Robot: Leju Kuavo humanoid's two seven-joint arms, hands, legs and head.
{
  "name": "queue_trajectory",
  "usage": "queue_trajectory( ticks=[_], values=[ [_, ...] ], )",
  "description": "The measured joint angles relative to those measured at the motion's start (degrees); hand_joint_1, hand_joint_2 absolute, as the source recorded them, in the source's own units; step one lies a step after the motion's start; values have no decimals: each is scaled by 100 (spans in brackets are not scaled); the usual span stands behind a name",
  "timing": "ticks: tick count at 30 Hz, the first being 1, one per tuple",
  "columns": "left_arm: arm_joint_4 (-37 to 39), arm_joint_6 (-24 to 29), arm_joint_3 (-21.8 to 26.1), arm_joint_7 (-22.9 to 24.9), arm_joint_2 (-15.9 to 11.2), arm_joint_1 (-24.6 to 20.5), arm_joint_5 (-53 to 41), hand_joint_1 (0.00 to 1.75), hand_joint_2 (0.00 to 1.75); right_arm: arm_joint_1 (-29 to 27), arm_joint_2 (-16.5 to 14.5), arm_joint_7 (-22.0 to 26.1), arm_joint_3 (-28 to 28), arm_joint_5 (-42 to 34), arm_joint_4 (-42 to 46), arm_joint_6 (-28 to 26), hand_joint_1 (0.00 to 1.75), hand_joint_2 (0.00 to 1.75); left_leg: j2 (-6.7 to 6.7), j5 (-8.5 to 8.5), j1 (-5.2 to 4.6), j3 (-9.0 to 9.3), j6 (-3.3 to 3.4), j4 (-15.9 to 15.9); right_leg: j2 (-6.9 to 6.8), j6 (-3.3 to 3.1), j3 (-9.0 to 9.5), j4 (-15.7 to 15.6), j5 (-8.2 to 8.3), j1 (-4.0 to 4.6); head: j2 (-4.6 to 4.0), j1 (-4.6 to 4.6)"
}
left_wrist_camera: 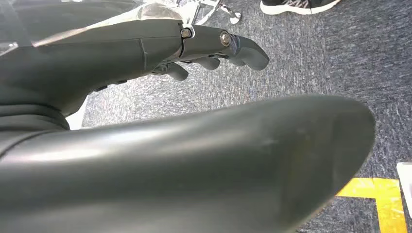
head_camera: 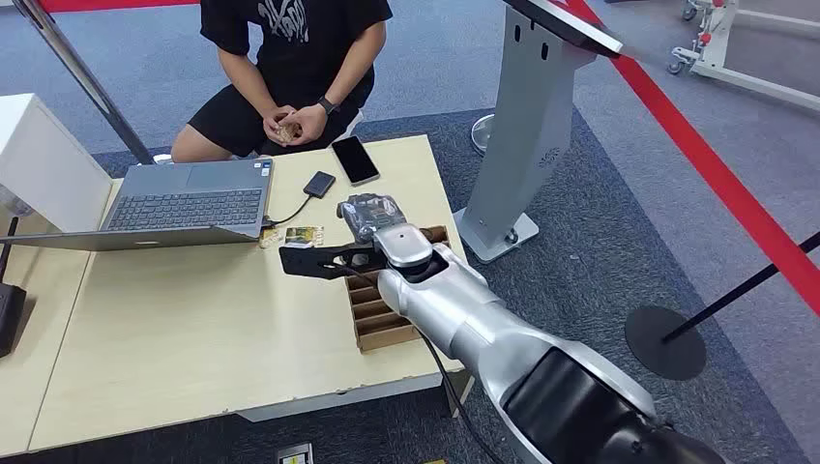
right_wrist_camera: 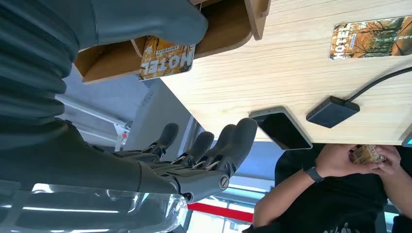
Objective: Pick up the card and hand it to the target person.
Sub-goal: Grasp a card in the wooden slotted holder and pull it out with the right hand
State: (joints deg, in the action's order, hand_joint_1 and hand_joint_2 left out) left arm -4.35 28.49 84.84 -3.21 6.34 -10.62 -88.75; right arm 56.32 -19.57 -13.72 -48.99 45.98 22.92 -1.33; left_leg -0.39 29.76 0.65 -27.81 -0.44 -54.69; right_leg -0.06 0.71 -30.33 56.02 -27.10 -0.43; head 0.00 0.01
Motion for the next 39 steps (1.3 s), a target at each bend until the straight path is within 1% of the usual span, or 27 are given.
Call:
queue_trajectory(
  ticks=[4,10,16,24,34,39],
  values=[
    [2,47,17,59,0,-6,4,0,0,-5,-27,-2,-17,-58,44,13,91,175,0,0,0,0,0,0,0,0,0,0,0,0,0,-1],
    [16,110,110,72,0,-9,1,0,0,-18,-57,-151,-79,-170,81,30,92,175,0,0,0,1,0,0,0,0,0,0,0,0,0,-1],
    [21,105,145,-84,0,-11,-19,0,0,-19,-36,-291,-115,-192,40,-5,89,175,0,0,0,1,0,0,0,0,-1,0,0,0,0,1],
    [22,17,143,-260,0,-9,-21,0,0,-22,64,-421,-148,-201,-14,-21,87,175,0,0,0,1,0,0,0,0,-1,0,0,0,0,0],
    [22,13,141,-332,1,-1,-21,0,0,-27,230,-543,-158,-185,-45,-30,93,175,0,0,0,1,0,0,0,0,-1,0,0,0,0,-1],
    [22,-3,141,-333,8,1,-21,0,0,-42,255,-543,-162,-178,-45,-45,105,175,0,0,0,1,0,0,0,0,-2,0,0,0,0,-1]
  ],
)
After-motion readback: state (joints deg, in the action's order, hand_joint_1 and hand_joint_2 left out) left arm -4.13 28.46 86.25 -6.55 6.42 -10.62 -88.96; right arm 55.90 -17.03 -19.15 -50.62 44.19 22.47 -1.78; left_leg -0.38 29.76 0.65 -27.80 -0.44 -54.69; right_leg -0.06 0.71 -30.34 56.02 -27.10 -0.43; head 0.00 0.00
